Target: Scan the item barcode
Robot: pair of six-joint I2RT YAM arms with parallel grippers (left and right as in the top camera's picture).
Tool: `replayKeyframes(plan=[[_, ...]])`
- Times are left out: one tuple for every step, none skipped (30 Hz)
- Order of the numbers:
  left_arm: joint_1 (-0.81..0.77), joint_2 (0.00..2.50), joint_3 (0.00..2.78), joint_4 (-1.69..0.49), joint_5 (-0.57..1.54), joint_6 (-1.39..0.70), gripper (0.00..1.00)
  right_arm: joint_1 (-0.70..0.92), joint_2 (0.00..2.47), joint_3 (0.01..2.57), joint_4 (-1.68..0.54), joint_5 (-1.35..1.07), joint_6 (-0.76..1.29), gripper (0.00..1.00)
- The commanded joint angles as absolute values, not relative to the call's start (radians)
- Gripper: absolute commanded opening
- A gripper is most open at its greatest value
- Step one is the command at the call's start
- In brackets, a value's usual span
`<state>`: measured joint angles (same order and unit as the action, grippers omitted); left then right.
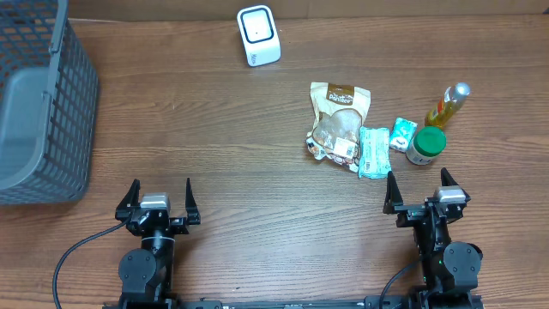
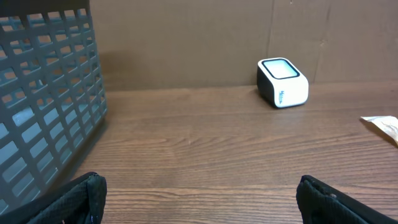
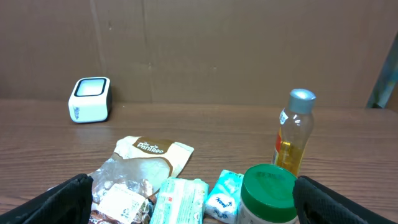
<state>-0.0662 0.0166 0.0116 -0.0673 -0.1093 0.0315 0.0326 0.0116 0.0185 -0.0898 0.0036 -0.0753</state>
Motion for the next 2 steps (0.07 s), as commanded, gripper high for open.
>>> replayKeyframes(plan=[[-0.072, 0.004, 0.004, -0.066, -0.104, 0.019, 1.0, 0.03, 0.003, 0.008, -0.084, -0.002, -0.08, 1.0], [-0.072, 0.004, 0.004, -0.066, -0.104, 0.019, 0.99, 0.03, 0.003, 0.008, -0.084, -0.002, -0.08, 1.0]])
